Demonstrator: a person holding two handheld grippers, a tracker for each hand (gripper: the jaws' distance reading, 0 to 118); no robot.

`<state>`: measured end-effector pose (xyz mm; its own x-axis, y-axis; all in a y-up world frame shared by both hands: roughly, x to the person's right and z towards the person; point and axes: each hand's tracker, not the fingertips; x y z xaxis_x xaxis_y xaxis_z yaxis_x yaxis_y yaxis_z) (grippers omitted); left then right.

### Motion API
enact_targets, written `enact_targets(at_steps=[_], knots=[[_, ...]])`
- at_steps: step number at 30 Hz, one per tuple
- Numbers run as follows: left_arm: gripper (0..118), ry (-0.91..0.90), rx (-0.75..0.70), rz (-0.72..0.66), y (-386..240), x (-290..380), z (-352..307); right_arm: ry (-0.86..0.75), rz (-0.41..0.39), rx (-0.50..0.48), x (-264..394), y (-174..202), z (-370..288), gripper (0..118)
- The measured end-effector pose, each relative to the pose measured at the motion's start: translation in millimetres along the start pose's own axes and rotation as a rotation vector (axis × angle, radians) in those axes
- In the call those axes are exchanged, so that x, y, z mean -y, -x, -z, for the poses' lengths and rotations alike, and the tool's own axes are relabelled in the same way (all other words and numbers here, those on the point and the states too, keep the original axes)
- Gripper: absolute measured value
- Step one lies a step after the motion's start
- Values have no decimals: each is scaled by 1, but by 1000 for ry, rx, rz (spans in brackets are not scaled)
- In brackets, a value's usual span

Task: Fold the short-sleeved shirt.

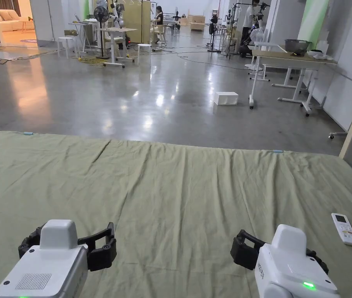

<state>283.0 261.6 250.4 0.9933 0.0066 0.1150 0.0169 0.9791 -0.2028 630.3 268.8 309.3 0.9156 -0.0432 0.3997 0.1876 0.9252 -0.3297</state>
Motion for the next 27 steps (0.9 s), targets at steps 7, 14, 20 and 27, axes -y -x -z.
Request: enact_targets(at_steps=[7, 14, 20, 27], knots=[[111, 5, -17, 50, -2, 1, 2, -13, 39, -53, 0, -6, 1, 116], [111, -22, -1, 23, -1, 2, 4, -132, -44, -39, 6, -4, -2, 116], [111, -27, 13, 23, -2, 1, 4, -211, -96, -49, 9, -1, -5, 118], [111, -32, 16, 23, -3, -1, 4, -270, -90, -90, 12, -4, -6, 118]])
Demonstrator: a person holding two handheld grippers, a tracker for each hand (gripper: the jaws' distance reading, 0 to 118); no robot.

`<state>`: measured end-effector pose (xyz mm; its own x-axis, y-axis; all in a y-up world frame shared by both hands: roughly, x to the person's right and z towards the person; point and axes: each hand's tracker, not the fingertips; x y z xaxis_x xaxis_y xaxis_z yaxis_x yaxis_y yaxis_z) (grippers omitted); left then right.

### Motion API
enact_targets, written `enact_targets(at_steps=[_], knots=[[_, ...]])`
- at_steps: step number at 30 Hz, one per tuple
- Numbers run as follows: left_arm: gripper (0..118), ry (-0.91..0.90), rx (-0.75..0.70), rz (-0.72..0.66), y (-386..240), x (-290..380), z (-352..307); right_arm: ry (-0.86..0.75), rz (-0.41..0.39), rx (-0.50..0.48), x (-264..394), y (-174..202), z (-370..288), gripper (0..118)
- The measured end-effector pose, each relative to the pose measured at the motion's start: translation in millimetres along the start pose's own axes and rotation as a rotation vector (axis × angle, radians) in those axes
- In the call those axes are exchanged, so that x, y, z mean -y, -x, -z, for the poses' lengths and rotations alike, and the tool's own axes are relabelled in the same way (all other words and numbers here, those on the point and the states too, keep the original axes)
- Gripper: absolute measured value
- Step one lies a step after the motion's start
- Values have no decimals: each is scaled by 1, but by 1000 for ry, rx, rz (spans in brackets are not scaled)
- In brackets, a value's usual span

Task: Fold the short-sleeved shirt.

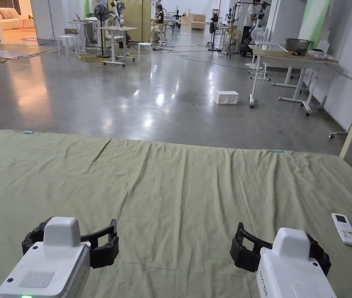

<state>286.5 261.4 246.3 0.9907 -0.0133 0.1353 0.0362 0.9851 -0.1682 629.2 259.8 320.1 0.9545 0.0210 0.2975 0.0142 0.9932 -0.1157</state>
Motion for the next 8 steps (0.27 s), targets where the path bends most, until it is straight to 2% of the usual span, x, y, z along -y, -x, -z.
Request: enact_targets(at_steps=[8], knots=[[111, -5, -3, -5, 1, 1, 2, 4, -19, 6, 4, 1, 3, 118]])
